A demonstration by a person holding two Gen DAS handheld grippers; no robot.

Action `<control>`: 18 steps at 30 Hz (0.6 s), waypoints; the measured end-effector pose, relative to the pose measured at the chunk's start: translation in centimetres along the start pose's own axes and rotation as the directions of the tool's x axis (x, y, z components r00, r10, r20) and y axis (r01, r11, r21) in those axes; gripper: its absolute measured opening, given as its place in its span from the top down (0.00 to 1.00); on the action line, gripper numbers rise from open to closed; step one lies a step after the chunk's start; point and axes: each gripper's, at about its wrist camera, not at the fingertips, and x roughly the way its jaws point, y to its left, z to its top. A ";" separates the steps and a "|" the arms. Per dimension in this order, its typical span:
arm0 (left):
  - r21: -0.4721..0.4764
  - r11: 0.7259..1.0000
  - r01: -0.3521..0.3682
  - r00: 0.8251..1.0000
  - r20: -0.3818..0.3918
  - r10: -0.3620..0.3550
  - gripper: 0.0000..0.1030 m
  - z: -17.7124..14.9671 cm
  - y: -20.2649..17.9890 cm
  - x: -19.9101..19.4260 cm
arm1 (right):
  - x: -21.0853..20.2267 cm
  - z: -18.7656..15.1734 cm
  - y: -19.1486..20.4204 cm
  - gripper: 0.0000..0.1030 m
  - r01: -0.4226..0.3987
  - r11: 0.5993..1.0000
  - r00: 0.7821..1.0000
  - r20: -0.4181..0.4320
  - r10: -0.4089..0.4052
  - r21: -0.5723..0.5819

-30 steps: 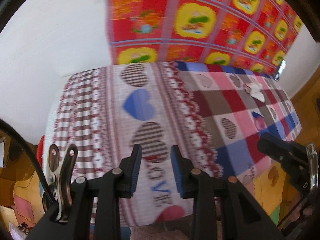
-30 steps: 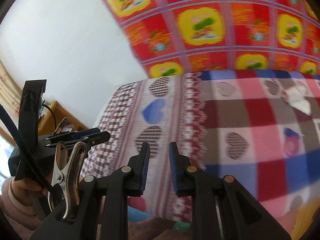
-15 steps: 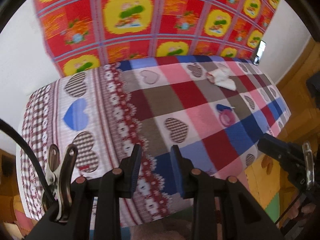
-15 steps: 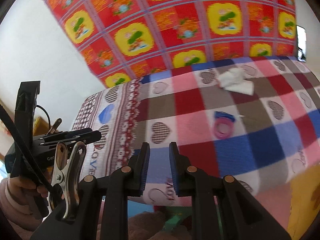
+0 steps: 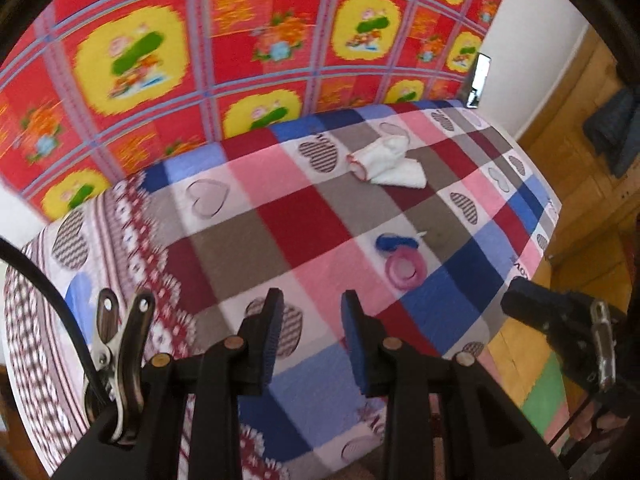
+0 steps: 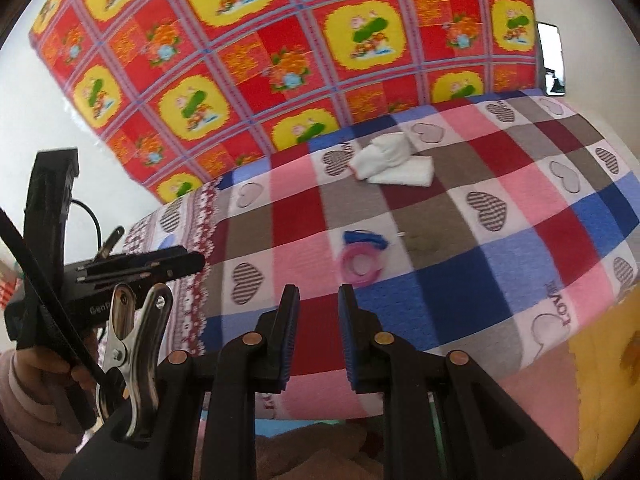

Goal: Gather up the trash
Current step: 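Lower the left gripper toward the crumpled white tissue on the bed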

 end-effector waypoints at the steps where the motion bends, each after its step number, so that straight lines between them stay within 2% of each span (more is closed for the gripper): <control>1: 0.014 1.000 0.006 1.000 0.001 -0.006 0.70 0.5 -0.3 0.3 | 0.2 0.2 -0.4 0.80 0.006 1.000 1.000 -0.001 -0.006 0.008; 6: 0.043 0.999 0.025 1.000 -0.009 -0.025 0.70 2.5 -1.7 2.1 | 0.7 1.2 -2.4 0.80 0.022 0.999 1.000 -0.007 -0.022 0.037; 10: 0.052 0.998 0.028 1.000 -0.007 -0.028 0.69 4.0 -3.6 3.8 | 1.4 2.3 -4.1 0.80 0.021 1.000 0.999 -0.031 -0.020 0.017; 18: -0.002 1.000 0.022 1.000 0.019 -0.022 0.68 7.3 -7.2 6.7 | 3.1 4.4 -8.1 0.80 -0.047 0.996 0.993 -0.111 0.039 -0.072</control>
